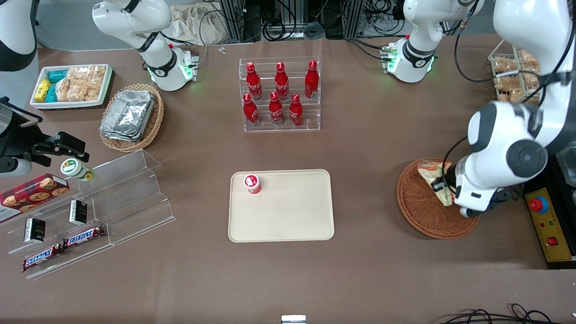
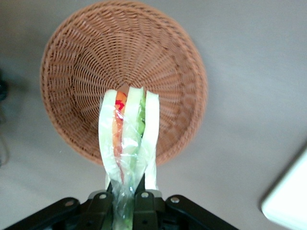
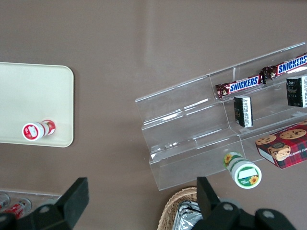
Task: Place sandwich from basket to tray
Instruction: 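Carry the sandwich with the left gripper over the cream tray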
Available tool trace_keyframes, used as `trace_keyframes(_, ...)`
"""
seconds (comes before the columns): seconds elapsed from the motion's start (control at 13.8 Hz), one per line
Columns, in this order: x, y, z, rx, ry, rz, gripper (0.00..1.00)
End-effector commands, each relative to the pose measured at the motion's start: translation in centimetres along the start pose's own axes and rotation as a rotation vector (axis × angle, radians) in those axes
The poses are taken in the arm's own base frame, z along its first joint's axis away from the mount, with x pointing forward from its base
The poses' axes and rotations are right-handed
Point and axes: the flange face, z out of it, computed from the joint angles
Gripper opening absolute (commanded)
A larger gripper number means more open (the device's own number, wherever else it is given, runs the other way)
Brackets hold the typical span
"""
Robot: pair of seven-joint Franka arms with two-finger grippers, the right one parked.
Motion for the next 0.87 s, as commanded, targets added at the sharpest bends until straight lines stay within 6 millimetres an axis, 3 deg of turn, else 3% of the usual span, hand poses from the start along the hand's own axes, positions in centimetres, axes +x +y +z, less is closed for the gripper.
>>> trace_keyframes(0.0, -1.2, 2.1, -5.5, -0.015, 0.018, 0.052, 0.08)
trace_keyframes(0.15, -2.9, 4.7, -6.3, -0.037, 0.033, 0.146, 0.08)
trace_keyframes(0.44, -6.9, 12.1, -5.0, -0.101, 0.081, 0.329, 0.09)
trace_keyframes(0.58, -8.7, 15.9, -3.3, -0.117, 0.113, 0.398, 0.09)
trace_keyframes(0.8, -9.8, 20.8, 1.6, -0.158, 0.118, 0.460, 0.09)
